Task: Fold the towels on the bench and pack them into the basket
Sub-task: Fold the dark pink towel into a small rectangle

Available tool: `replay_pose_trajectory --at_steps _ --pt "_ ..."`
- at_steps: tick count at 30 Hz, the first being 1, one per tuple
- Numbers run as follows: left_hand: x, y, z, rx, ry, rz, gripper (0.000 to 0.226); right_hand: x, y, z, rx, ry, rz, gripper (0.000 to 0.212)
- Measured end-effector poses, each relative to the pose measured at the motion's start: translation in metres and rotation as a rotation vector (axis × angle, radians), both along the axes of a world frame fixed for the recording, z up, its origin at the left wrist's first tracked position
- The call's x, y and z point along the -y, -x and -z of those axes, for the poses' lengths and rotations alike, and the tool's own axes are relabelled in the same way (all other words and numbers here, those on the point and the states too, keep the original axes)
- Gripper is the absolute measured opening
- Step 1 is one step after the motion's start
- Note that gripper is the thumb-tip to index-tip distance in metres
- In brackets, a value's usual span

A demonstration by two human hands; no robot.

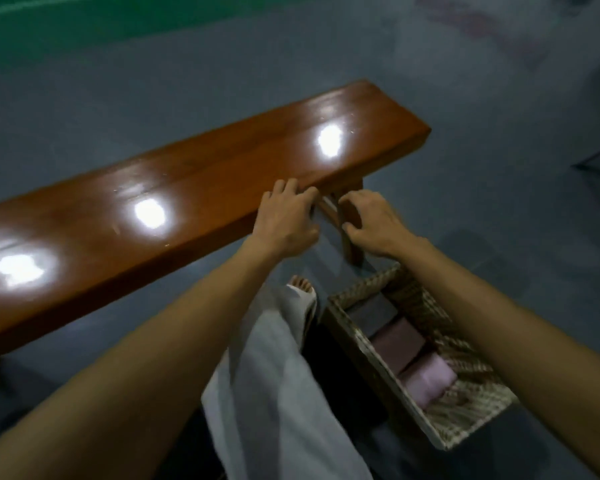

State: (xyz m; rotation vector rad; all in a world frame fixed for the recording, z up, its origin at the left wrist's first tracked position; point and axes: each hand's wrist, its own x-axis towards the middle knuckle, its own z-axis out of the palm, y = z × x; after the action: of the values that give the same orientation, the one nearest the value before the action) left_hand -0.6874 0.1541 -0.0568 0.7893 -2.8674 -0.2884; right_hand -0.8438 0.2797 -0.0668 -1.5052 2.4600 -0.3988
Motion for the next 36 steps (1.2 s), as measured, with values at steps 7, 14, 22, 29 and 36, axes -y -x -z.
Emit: replay_pose_trajectory --at_steps 7,14,22,29,36 --pt "0.072 -0.09 -0.049 -0.021 0.072 -0.243 0.06 0.101 -0.085 -0.06 -0.073 0.071 -0.147 0.047" --pt "0.132 -0.239 -0.051 0.001 0.032 -0.444 0.056 0.189 -0.204 -0.078 -0.078 0.04 -0.355 0.051" --pt "0.147 -0.419 -0.033 -0.161 0.033 -0.795 0.049 0.253 -0.371 -0.062 -0.014 0.083 -0.596 0.049" --pt "0.137 -0.555 -0.026 -0.341 0.212 -1.123 0.044 0.283 -0.49 -0.048 0.041 0.114 -0.749 0.045" --pt "0.133 -0.674 0.001 -0.256 0.211 -1.411 0.049 0.307 -0.577 -0.038 0.123 0.237 -0.829 0.036"
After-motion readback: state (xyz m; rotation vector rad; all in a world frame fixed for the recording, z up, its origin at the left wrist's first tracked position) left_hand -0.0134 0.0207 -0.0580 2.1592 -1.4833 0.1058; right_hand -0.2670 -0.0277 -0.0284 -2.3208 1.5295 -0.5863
